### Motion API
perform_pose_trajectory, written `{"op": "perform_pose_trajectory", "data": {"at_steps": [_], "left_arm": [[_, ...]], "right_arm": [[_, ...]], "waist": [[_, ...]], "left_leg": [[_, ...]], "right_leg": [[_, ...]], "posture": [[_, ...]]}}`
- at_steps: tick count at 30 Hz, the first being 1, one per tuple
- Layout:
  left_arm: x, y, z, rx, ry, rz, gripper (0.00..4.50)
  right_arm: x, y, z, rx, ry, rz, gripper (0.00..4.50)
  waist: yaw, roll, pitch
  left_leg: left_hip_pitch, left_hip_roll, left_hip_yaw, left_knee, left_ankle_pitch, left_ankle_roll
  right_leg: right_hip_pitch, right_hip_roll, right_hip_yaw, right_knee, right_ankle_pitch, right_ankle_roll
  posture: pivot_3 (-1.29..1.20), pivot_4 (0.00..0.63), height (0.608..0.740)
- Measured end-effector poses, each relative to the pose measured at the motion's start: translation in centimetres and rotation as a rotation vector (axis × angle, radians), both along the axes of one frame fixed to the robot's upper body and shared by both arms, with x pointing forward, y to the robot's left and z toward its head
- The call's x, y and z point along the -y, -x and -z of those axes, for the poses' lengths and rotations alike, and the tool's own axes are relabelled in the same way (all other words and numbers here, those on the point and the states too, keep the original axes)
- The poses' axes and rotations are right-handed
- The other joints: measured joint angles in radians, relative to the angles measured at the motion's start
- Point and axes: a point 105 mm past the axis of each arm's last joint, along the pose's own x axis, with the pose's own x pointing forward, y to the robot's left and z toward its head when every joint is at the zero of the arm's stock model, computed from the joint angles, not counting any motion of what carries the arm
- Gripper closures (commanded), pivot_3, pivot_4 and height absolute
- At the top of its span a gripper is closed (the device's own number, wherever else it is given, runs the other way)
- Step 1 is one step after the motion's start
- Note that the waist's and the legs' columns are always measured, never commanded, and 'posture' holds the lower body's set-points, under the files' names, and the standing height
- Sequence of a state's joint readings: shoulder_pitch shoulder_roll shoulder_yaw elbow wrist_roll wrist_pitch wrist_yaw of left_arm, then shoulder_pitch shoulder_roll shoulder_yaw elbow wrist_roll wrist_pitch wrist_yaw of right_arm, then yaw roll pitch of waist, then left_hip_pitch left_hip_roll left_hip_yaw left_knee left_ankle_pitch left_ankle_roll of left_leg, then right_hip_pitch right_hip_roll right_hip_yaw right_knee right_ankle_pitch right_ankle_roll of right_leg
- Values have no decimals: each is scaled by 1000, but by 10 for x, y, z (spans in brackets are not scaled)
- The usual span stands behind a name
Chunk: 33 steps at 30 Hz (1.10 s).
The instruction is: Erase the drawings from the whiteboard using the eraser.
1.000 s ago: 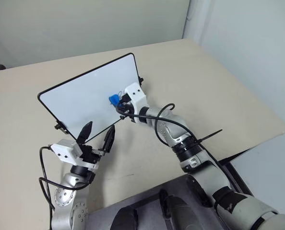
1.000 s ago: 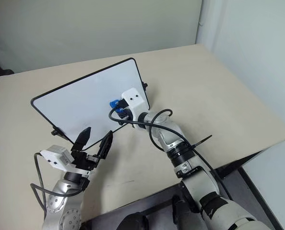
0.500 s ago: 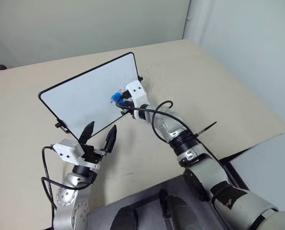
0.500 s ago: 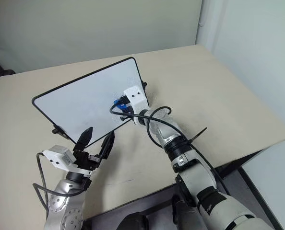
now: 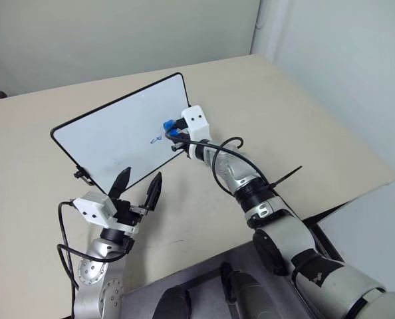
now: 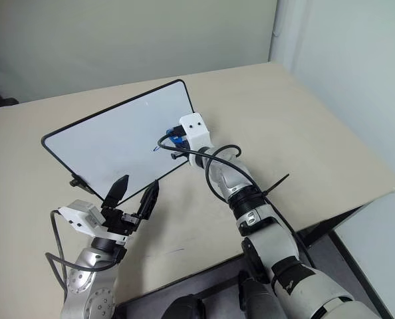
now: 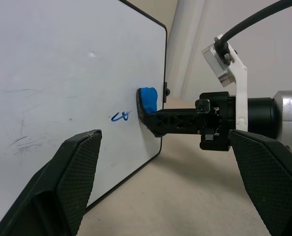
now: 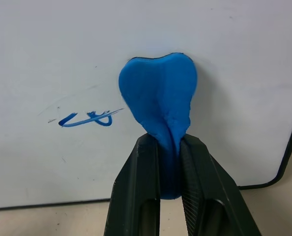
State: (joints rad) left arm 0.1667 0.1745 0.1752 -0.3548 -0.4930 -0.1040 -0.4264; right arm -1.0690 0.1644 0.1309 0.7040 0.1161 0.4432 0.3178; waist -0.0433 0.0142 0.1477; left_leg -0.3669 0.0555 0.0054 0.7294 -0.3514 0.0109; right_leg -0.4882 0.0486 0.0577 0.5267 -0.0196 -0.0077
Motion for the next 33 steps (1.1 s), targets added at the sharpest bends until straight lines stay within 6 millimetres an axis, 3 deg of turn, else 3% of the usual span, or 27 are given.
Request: {"op": "perform_pose_trajectory", "data": {"at_steps": [15, 33], "left_arm": [[3, 1, 2, -7, 5, 8, 0], [3, 1, 1, -2, 2, 9, 0]], "right_arm": [[-38, 44, 18, 97, 193, -279, 4250], [-1, 1, 20, -7, 78, 12, 4252]], "waist": [[-6, 0, 0], [3, 0, 0]], "left_leg": [[0, 1, 0, -1, 0, 0], [0, 2, 0, 0, 0, 0]], "right_leg": [[0, 0, -1, -1, 0, 0], [0, 0, -1, -1, 1, -1]], "posture": [[0, 150, 740], [0, 150, 740]]}}
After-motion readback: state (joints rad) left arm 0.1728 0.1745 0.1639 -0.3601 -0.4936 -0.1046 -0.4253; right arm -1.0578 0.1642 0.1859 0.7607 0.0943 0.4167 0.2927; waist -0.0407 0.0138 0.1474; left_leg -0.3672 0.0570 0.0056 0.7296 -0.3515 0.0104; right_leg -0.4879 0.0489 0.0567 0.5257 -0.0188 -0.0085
